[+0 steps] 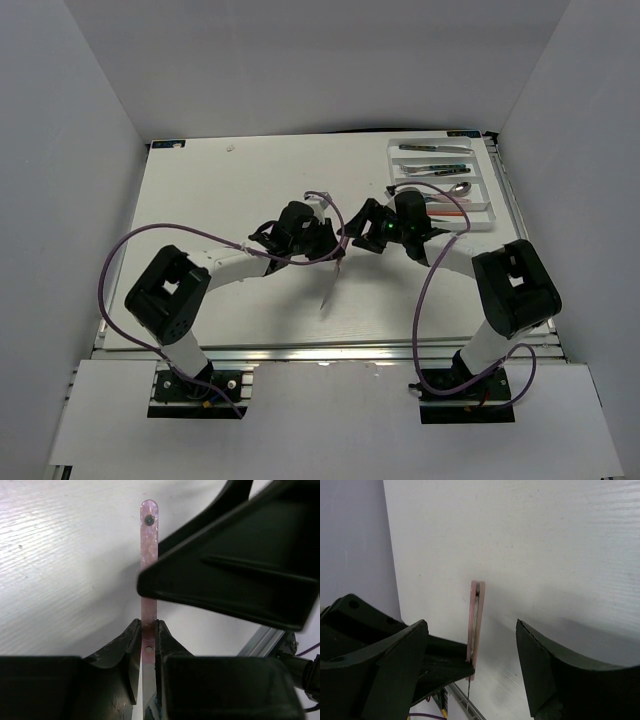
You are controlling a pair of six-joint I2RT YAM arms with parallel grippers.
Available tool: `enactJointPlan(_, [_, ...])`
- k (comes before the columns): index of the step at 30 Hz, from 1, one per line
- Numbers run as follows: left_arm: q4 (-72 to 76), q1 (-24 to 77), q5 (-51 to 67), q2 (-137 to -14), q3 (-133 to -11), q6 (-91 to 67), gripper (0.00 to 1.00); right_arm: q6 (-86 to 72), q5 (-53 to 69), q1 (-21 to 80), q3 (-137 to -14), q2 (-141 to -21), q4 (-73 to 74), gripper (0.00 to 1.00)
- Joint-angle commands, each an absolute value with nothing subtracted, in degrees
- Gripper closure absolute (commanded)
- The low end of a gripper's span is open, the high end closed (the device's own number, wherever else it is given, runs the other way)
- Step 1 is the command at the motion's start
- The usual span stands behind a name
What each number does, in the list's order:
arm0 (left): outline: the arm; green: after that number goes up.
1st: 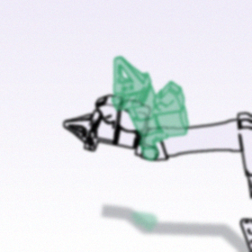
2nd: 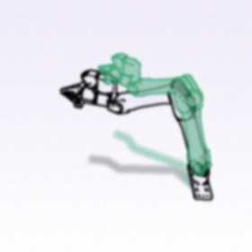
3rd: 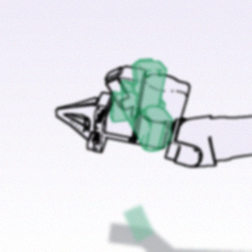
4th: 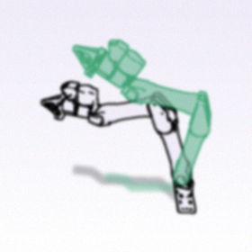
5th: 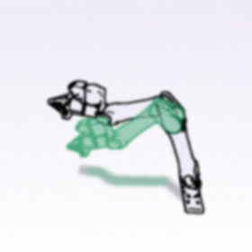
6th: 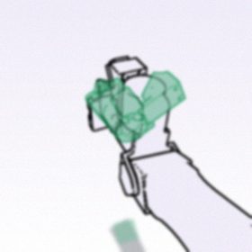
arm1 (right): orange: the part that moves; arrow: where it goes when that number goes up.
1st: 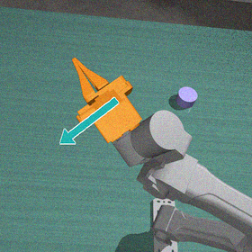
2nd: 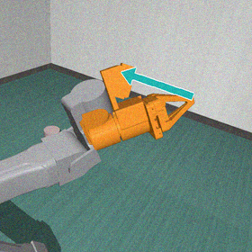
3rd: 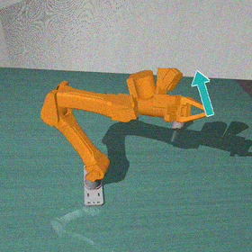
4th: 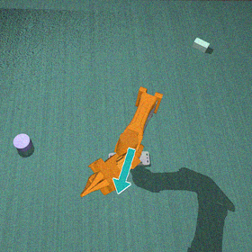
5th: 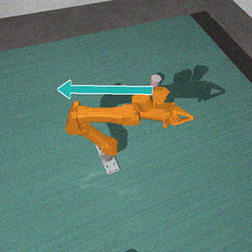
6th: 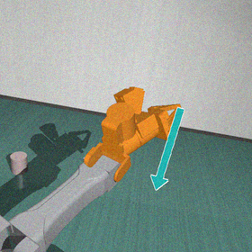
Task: Sort the eating utensils into containers
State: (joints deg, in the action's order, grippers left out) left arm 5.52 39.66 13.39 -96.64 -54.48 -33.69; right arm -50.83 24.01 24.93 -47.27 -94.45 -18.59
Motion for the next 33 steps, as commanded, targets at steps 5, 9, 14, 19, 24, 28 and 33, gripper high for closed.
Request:
enactJointPlan(5, [7.13, 40.17, 15.91, -93.34, -56.69, -33.58, 1.0, -52.03, 23.28, 25.22, -48.78, -95.71, -23.9, 0.69])
enactJointPlan(9, [4.05, 40.25, 14.33, -93.96, -59.85, -32.17, 0.76, -53.52, 24.26, 25.05, -48.69, -95.8, -26.8, 1.0])
enactJointPlan(14, [-12.36, 40.17, -2.77, -90.62, -68.35, -29.89, 0.02, -57.21, 20.57, 19.79, -52.11, -96.68, -21.54, 1.0])
enactJointPlan(19, [-33.29, 40.17, -28.24, -82.72, -74.35, -28.83, 0.02, -63.61, 12.15, 10.22, -61.07, -100.62, -13.28, 1.0])
enactJointPlan(24, [-39.02, 40.17, -34.63, -70.25, -67.08, -22.86, 0.02, -67.23, 7.04, 1.68, -76.08, -109.84, -6.61, 1.0])
enactJointPlan(28, [-36.13, 40.08, -31.04, -56.98, -56.8, -18.29, 0.02, -66.45, 3.62, -4.38, -98.27, -123.53, 3.22, 1.0])
enactJointPlan(33, [-29.72, 40.08, -25.31, -42.11, -48.0, -18.89, 0.02, -69.6, 4.13, -8.7, -110.29, -133.49, -2.26, 1.0])
